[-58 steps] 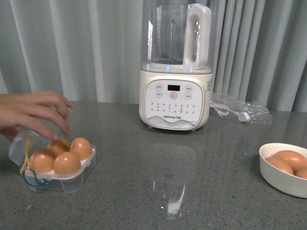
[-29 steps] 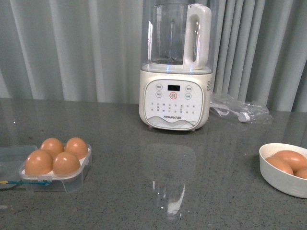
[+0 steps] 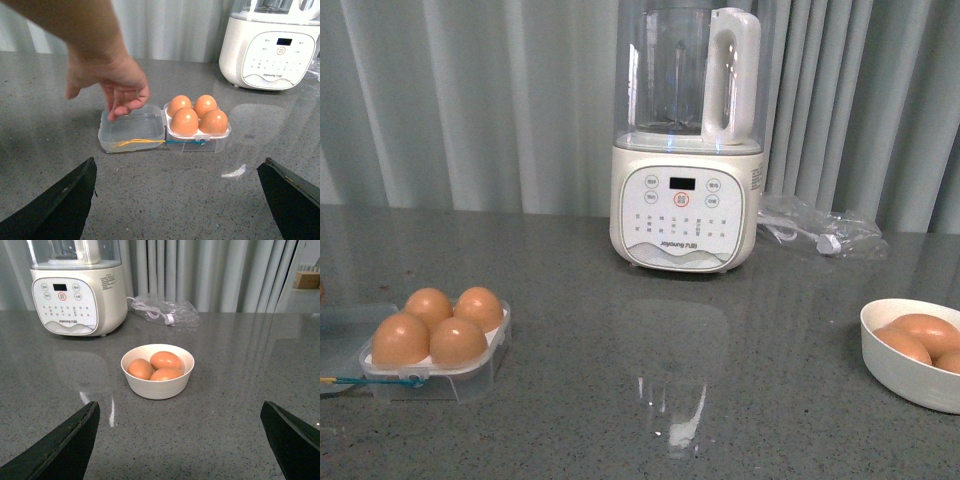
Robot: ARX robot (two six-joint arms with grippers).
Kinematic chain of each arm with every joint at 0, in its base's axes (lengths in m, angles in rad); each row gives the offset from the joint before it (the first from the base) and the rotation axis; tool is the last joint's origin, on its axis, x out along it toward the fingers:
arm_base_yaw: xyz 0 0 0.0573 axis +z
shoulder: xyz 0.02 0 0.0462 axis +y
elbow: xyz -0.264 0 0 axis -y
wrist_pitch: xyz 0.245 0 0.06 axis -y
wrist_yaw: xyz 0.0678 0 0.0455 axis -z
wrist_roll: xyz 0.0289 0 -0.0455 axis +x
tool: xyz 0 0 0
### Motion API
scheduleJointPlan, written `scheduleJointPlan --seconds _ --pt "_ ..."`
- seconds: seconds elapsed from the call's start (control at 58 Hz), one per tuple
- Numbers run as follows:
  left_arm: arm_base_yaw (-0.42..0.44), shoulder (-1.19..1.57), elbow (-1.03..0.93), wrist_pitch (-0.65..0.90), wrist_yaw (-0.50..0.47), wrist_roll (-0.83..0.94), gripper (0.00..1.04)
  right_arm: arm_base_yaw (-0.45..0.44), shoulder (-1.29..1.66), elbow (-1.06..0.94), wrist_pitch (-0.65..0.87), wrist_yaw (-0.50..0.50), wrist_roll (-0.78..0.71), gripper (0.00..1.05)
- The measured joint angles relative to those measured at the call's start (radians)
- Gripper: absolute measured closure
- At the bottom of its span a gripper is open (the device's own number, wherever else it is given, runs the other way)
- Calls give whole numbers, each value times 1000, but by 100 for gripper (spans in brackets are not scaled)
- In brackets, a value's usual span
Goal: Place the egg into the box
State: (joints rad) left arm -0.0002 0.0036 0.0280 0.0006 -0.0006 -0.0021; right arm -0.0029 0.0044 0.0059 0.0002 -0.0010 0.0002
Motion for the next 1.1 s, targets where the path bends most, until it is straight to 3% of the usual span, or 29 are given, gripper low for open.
scheduleJointPlan --seconds 1.104 --pt "0 0 0 0 0 0 7 0 0 0 0 0 0 7"
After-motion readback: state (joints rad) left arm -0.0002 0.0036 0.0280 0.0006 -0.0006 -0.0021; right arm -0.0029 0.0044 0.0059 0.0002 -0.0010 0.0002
